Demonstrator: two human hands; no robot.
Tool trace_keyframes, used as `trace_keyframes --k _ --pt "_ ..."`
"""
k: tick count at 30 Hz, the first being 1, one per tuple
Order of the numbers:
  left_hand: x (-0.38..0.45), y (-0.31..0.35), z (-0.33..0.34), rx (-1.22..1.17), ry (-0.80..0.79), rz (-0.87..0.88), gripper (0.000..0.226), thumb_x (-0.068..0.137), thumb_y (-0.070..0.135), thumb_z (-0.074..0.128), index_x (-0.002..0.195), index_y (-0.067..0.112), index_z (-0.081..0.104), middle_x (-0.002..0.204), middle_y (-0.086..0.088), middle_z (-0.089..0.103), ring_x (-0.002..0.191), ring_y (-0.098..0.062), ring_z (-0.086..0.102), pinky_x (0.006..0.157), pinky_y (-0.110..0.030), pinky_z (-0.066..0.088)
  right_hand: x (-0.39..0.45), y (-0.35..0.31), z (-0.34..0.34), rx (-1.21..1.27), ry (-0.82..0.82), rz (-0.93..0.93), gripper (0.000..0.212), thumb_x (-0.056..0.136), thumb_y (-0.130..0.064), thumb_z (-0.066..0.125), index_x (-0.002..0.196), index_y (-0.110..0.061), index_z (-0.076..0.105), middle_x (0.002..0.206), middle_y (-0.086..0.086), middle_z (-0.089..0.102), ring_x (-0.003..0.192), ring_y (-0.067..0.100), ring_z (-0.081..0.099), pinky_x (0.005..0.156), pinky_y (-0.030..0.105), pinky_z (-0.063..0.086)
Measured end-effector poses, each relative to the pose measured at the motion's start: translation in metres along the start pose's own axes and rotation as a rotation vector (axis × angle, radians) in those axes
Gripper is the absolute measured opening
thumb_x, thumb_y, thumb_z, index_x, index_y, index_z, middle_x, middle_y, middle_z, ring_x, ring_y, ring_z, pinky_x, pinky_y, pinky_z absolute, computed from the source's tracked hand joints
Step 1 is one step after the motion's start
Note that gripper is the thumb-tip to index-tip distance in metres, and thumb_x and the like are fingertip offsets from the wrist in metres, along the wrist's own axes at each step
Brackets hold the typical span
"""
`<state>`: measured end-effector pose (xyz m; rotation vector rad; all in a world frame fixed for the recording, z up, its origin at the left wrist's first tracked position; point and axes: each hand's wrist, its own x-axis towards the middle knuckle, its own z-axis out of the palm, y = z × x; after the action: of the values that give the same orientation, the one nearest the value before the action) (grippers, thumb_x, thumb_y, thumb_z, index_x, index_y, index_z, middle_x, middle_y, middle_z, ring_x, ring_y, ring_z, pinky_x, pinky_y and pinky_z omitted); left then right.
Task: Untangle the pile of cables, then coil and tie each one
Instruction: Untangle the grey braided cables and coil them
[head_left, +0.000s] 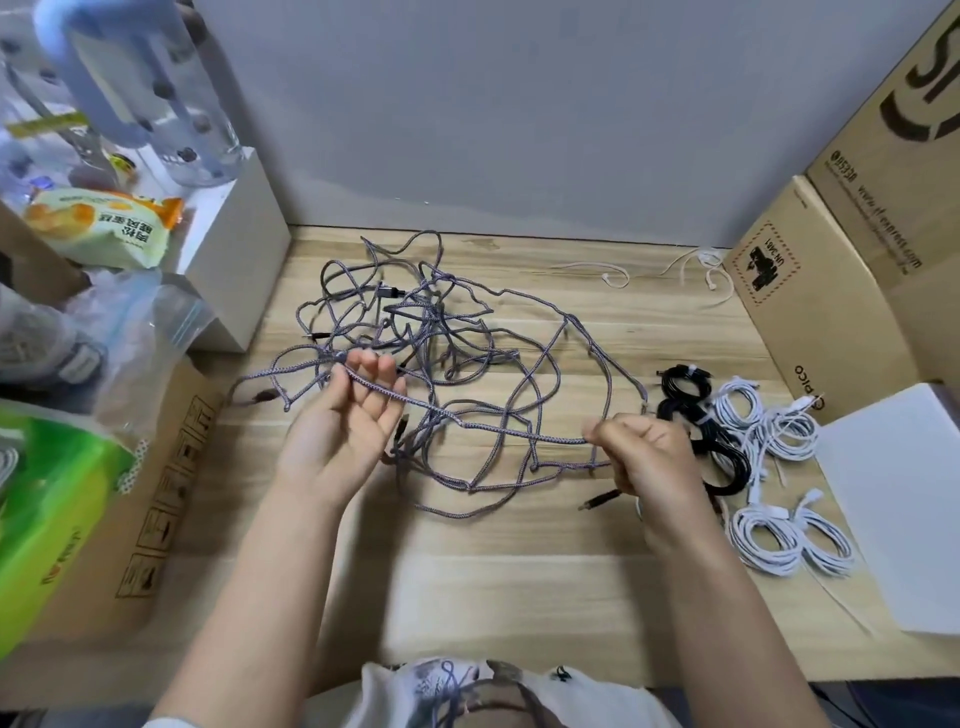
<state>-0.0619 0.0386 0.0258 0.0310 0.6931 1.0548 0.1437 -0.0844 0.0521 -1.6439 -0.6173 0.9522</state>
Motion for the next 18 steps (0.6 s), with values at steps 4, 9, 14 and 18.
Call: trace_keyframes --k 4,9,14,18 --pt "-0.002 0.004 0.014 -0.009 -0.091 0.095 0.015 0.052 0.013 0.07 0.067 0.014 0.074 0.073 0.007 0.072 0.07 -0.005 0.07 0.067 -0.024 0.058 -0.002 -0.003 0.006 -0.08 -0.018 -0.016 0.028 0.057 -0.016 0.057 0.061 0.012 0.057 0.039 -0.013 0.025 0.035 0.001 0.025 0.039 0.008 0.023" --pt "0.009 0.033 0.005 -0.483 -0.373 0.116 0.036 0.056 -0.015 0.07 0.09 -0.003 0.064 0.073 -0.007 0.067 0.059 -0.019 0.065 0.07 -0.027 0.049 0.005 -0.002 -0.016 0.003 0.16 0.031 0.035 0.062 -0.004 0.057 0.032 -0.017 0.044 0.037 -0.015 0.025 0.036 0.002 0.02 0.045 0.02 0.018" --pt "0.005 0.015 0.014 -0.119 -0.362 0.093 0.037 0.045 0.001 0.086 0.077 0.014 0.071 0.079 0.006 0.068 0.071 -0.004 0.066 0.072 -0.023 0.055 0.003 0.002 -0.002 -0.172 0.075 -0.07 0.022 0.064 -0.005 0.062 0.05 -0.01 0.046 0.046 -0.005 0.032 0.043 0.003 0.027 0.045 0.02 0.024" --pt "0.002 -0.014 0.024 -0.051 -0.336 0.04 0.041 0.033 0.003 0.092 0.068 0.015 0.074 0.076 0.007 0.07 0.068 -0.004 0.068 0.068 -0.025 0.057 -0.003 -0.001 0.03 -0.204 -0.132 -0.125 0.018 0.062 -0.004 0.063 0.068 -0.017 0.051 0.07 -0.006 0.058 0.052 0.005 0.043 0.053 0.02 0.036"
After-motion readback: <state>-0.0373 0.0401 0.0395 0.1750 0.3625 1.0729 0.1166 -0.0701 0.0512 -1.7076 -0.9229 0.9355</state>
